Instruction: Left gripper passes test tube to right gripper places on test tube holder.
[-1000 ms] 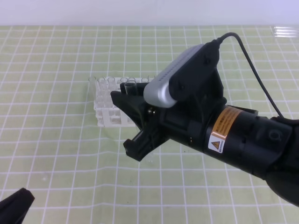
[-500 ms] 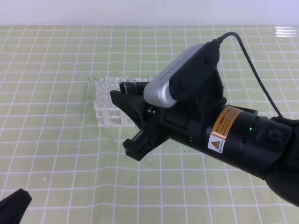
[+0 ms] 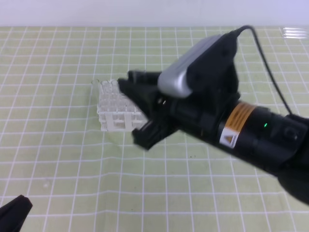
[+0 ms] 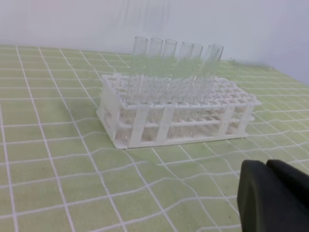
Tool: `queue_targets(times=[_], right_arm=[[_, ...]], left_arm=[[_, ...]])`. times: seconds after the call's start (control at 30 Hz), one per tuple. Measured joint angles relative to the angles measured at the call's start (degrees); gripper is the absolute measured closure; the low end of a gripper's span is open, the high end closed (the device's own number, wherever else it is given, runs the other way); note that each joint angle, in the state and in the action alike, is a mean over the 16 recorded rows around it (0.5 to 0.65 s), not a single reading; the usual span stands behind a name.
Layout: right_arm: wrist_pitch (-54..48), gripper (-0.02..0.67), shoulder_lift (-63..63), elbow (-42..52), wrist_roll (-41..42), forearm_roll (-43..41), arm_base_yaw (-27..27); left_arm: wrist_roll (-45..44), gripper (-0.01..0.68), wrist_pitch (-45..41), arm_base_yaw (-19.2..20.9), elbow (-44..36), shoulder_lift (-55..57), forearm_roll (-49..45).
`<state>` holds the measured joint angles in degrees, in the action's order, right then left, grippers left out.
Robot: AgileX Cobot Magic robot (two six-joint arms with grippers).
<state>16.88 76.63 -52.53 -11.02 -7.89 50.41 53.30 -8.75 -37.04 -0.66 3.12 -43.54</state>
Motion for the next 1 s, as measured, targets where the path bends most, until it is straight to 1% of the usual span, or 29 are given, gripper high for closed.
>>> queue_targets(times=[0.33,0.47,0.6,0.8,1.0], right_arm=[[5.0,0.562,0.0,0.0,0.1,1.1,-10.9],[5.5,0.562,0.0,0.0,0.4,1.3,-14.2],[5.1,0.562,0.0,0.0,1.3,1.3,-15.8],[5.6,0.562,0.5,0.0,3.8,2.9,-16.5],[12.7,0.562,3.8,0.0,6.7,7.4,-16.5]], left_arm=[[-0.1,0.675,0.0,0.0,0.0,0.0,0.0],[-0.1,0.675,0.0,0.0,0.2,0.0,0.0],[-0.1,0.675,-0.1,0.0,0.2,-0.1,0.0],[-0.1,0.675,0.0,0.0,0.1,0.0,0.0],[-0.2,0.675,0.0,0.0,0.1,0.0,0.0]])
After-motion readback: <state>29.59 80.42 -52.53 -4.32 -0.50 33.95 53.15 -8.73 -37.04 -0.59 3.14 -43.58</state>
